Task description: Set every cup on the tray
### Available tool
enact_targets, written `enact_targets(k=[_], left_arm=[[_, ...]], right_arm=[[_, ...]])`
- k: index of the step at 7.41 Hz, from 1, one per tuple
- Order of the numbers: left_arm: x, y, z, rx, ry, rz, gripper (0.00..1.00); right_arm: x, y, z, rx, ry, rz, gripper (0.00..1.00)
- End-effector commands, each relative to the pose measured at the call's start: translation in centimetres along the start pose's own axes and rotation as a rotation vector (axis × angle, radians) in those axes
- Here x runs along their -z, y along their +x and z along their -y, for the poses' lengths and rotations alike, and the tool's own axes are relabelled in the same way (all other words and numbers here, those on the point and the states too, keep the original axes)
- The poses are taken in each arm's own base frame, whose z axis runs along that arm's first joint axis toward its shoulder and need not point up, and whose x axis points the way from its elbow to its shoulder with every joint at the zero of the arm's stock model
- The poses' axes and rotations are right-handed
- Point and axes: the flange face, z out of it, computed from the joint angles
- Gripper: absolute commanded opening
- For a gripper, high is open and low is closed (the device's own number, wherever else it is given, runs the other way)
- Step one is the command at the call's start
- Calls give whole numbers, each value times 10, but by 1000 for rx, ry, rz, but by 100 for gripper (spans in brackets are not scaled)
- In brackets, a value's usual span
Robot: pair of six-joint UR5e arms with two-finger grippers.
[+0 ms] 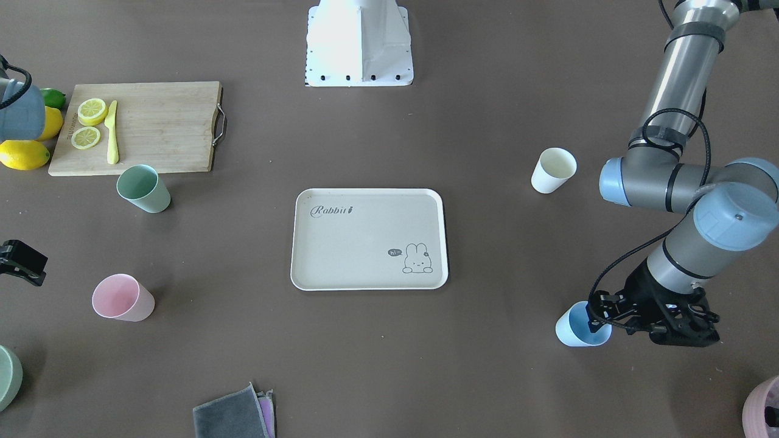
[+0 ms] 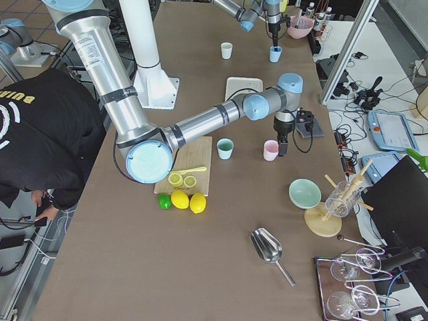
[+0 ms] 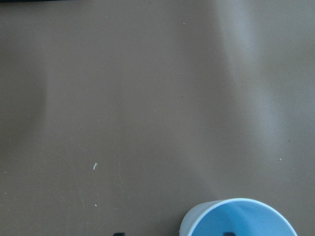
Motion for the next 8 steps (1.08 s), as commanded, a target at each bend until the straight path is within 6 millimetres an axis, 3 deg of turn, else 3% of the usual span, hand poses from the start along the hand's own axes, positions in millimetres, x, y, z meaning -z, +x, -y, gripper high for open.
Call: enact_targets(k=[1, 3, 5, 6, 7, 8], left_arm=[[-7, 7, -8, -17, -7, -10, 0], [7, 8, 9, -6, 16, -11, 0], [36, 50, 31, 38, 57, -59, 0], [55, 83, 30, 56, 41, -63, 0], [65, 138, 9, 74, -9, -70, 0], [61, 196, -13, 99, -46, -95, 0]], right_arm=[[0, 1, 0, 0, 3, -5, 100], [0, 1, 0, 1, 3, -5, 100], [0, 1, 0, 1, 3, -5, 100], [-1, 2, -1, 0, 2, -6, 100], [0, 1, -1, -2, 3, -5, 100], [-2, 2, -1, -5, -1, -7, 100]])
